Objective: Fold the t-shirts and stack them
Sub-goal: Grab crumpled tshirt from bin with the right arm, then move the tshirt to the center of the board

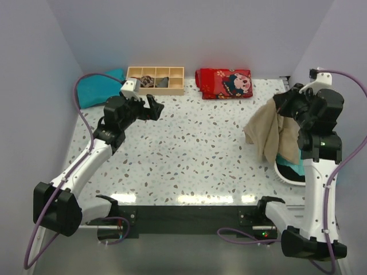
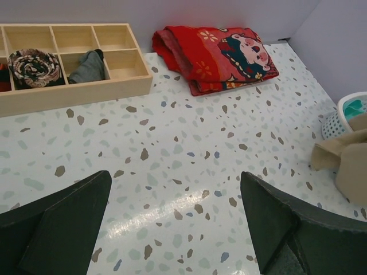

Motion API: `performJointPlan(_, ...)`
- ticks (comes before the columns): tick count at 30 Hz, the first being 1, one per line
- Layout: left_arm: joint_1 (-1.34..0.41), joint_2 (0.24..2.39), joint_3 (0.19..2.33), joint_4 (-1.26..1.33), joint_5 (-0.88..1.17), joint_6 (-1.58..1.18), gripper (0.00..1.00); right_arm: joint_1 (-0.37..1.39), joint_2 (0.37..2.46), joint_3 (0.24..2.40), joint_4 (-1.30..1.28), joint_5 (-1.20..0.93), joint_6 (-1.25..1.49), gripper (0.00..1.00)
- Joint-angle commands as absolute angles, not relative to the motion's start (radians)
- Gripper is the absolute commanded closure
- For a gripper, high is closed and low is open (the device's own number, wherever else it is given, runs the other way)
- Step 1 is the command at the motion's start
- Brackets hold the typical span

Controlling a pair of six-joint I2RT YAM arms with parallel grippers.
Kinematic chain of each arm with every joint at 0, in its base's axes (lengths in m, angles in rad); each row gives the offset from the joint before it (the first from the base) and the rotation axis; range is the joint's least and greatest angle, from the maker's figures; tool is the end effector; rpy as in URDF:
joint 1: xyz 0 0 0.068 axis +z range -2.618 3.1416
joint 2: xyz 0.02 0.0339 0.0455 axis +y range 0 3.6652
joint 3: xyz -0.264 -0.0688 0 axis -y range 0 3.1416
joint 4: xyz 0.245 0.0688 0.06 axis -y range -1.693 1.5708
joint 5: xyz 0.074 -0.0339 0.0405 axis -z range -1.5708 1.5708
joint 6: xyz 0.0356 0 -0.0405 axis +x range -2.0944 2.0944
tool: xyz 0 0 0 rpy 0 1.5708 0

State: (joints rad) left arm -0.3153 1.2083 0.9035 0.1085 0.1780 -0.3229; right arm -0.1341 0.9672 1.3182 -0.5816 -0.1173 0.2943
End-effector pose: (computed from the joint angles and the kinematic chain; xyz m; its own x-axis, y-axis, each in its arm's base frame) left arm 0.2690 -0.0944 0.3228 -0.3251 -0.2225 -0.9191 0.3872 0.8554 -0.3440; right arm 0.1849 -0.0207 0.4464 -0.2110 0.3192 -0.9239 0.0847 0.9476 0.3080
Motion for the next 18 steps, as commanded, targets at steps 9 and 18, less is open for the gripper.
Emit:
performJointPlan(9,-0.319,1.101,0.913,0.123,0.003,-0.327,0.00,0.208,1.171,1.443,-0.613,-0.795,0.198,1.00)
performJointPlan(18,-0.319,1.042,0.885,0.078,-0.019,-0.337,0.00,0.498,1.532,1.341,-0.445,-0.510,0.215,0.59)
